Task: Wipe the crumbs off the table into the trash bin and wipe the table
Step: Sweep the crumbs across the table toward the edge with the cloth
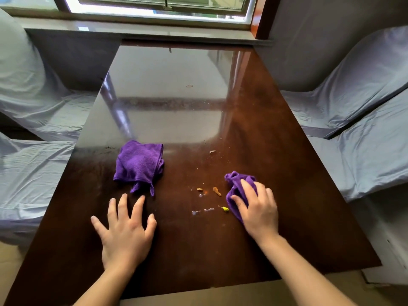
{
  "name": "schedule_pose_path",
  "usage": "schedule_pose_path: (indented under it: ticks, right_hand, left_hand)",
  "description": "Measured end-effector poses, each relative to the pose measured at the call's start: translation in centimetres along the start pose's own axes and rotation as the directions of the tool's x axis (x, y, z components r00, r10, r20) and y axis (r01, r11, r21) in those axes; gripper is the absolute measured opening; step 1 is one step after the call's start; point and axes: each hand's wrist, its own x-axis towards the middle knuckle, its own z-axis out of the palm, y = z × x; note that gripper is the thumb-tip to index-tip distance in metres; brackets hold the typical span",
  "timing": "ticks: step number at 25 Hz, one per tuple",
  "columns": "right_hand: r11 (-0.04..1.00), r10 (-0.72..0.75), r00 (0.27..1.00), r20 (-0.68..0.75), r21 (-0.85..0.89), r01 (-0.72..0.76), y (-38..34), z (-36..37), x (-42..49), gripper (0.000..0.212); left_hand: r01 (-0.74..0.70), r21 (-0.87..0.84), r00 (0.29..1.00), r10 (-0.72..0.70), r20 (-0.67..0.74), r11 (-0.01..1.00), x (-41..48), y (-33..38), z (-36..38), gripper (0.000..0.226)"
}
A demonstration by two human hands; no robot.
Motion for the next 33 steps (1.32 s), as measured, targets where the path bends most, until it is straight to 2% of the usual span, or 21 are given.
schedule_pose_path:
  ticks: [2, 4, 5, 7, 9, 11, 13, 15, 17, 19, 20, 21, 23, 24, 25, 27, 29, 31, 33]
  right_hand:
    - [0.994, -0.034, 0.999, 0.014, 0.101, 0.033, -2.3, 0.2, -1.0, 0.04]
    - [0.957, -0.093, 0.994, 0.063, 0.281, 0.071, -4.1, 0.0, -1.2, 0.035]
    - [0.926, -0.083, 0.994, 0.072, 0.375, 0.05, -4.4, -0.2, -0.8, 0.033]
    - [0.867, 0.05, 0.997, 0.051, 0.494, -0.069, -3.8, -0.7, 1.1, 0.032]
    - [0.862, 0.198, 0.979, 0.045, 0.467, -0.196, -2.4, -0.8, 3.7, 0.031]
    - [0.891, 0.224, 0.97, 0.091, 0.384, -0.241, -2.2, -0.4, 5.5, 0.03]
    - [0.912, 0.105, 0.983, 0.15, 0.379, -0.155, -3.8, 0.2, 5.7, 0.03]
    - [0.916, -0.145, 0.978, 0.151, 0.394, 0.075, -5.9, 0.6, 4.2, 0.033]
    - [0.865, -0.38, 0.911, 0.159, 0.411, 0.289, -7.5, 0.9, 2.3, 0.034]
    - [0.806, -0.496, 0.848, 0.184, 0.46, 0.372, -7.8, 0.4, 1.2, 0.034]
    - [0.787, -0.476, 0.864, 0.163, 0.517, 0.336, -7.4, -0.1, 1.0, 0.035]
    - [0.759, -0.383, 0.914, 0.133, 0.608, 0.23, -6.7, -0.7, 0.8, 0.037]
    - [0.633, -0.066, 0.99, 0.129, 0.772, -0.058, -3.5, -2.3, 0.5, 0.04]
    - [0.576, 0.082, 0.985, 0.155, 0.798, -0.174, -1.0, -3.2, 0.3, 0.039]
    - [0.568, 0.191, 0.963, 0.19, 0.778, -0.266, 1.8, -4.0, 0.0, 0.036]
    - [0.703, 0.302, 0.929, 0.213, 0.609, -0.368, 6.0, -5.4, -1.3, 0.034]
    - [0.867, 0.335, 0.931, 0.145, 0.34, -0.365, 6.5, -5.4, -3.2, 0.038]
    - [0.944, 0.286, 0.957, 0.057, 0.156, -0.291, 3.9, -4.4, -5.0, 0.042]
    - [0.967, 0.222, 0.974, 0.034, 0.118, -0.225, -0.1, -3.8, -6.5, 0.044]
  left_hand:
    - [0.005, -0.001, 1.0, -0.005, 0.01, 1.0, -0.1, 0.1, -0.2, 0.063]
    - [0.01, -0.01, 1.0, -0.01, 0.012, 1.0, -0.1, 0.1, -0.4, 0.063]
    - [0.008, -0.01, 1.0, -0.008, 0.011, 1.0, -0.1, 0.1, -0.3, 0.063]
    - [0.002, -0.011, 1.0, -0.002, 0.002, 1.0, 0.0, 0.0, -0.2, 0.062]
    - [0.0, -0.012, 1.0, 0.0, -0.002, 1.0, 0.1, -0.1, 0.0, 0.061]
    - [-0.004, -0.009, 1.0, 0.004, -0.013, 1.0, 0.2, -0.2, 0.3, 0.061]
    - [-0.006, -0.006, 1.0, 0.006, -0.016, 1.0, 0.1, -0.2, 0.4, 0.061]
    - [-0.007, -0.003, 1.0, 0.007, -0.017, 1.0, 0.1, -0.2, 0.4, 0.06]
    - [-0.006, -0.001, 1.0, 0.006, -0.014, 1.0, 0.2, -0.4, 0.5, 0.06]
    - [-0.009, 0.001, 1.0, 0.009, -0.015, 1.0, 0.2, -0.4, 0.5, 0.061]
    - [-0.01, 0.003, 1.0, 0.01, -0.017, 1.0, 0.1, -0.5, 0.6, 0.061]
    - [-0.011, 0.003, 1.0, 0.011, -0.017, 1.0, 0.1, -0.5, 0.6, 0.061]
    - [-0.011, -0.003, 1.0, 0.011, -0.014, 1.0, 0.2, -0.5, 0.5, 0.061]
    - [-0.011, -0.005, 1.0, 0.011, -0.013, 1.0, 0.2, -0.5, 0.5, 0.061]
    - [-0.01, -0.005, 1.0, 0.01, -0.012, 1.0, 0.2, -0.4, 0.4, 0.061]
    - [-0.011, -0.006, 1.0, 0.011, -0.013, 1.0, 0.2, -0.3, 0.4, 0.061]
    - [-0.009, -0.008, 1.0, 0.009, -0.015, 1.0, 0.1, -0.3, 0.4, 0.06]
    - [-0.007, -0.013, 1.0, 0.007, -0.016, 1.0, 0.1, -0.3, 0.5, 0.06]
    - [-0.008, -0.013, 1.0, 0.008, -0.012, 1.0, 0.1, -0.4, 0.5, 0.06]
